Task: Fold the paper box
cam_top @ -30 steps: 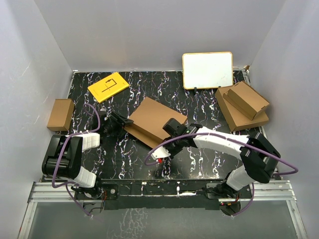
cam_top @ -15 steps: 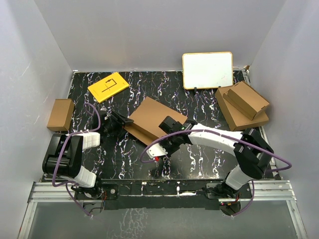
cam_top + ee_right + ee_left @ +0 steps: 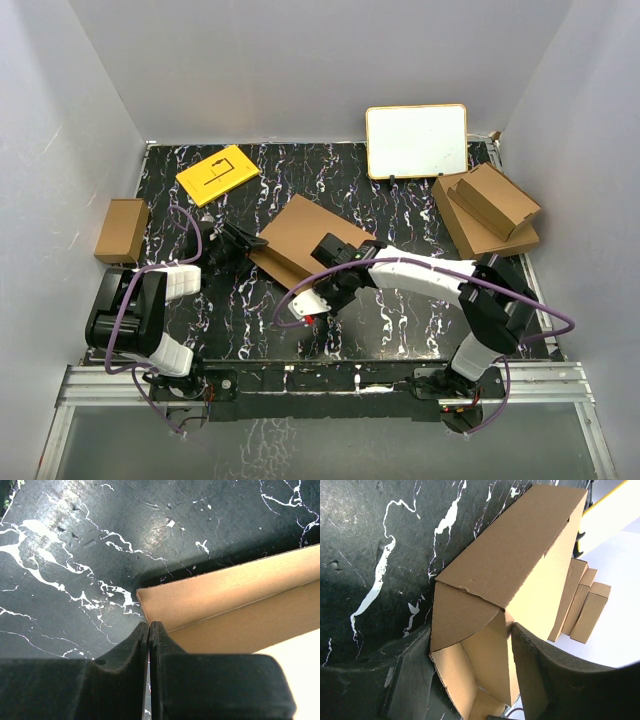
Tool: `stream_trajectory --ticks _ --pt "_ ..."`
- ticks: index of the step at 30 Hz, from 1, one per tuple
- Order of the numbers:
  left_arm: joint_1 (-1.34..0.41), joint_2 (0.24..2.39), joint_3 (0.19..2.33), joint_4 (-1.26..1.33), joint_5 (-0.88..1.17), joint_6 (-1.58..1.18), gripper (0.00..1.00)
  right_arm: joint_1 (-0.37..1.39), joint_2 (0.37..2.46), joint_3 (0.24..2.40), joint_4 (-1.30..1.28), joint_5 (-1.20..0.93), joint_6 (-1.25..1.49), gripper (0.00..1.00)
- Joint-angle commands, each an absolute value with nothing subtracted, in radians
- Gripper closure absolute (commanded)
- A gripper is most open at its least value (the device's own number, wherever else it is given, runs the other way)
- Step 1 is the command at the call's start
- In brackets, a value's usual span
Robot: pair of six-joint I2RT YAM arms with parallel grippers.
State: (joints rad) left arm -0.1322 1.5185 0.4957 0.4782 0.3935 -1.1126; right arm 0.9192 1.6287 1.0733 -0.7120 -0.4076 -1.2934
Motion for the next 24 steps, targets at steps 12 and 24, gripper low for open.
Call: stream_trajectory --ticks 12,24 --pt "-0.139 1.550 0.494 0.388 0.418 -1.068 0.45 0.937 1.683 1.168 -0.659 -0.452 -1.318 0.92" --pt "-0.138 1.558 0.493 0.392 0.422 -1.068 0.45 0.940 1.704 1.189 -0.669 -0.457 -1.315 0.92"
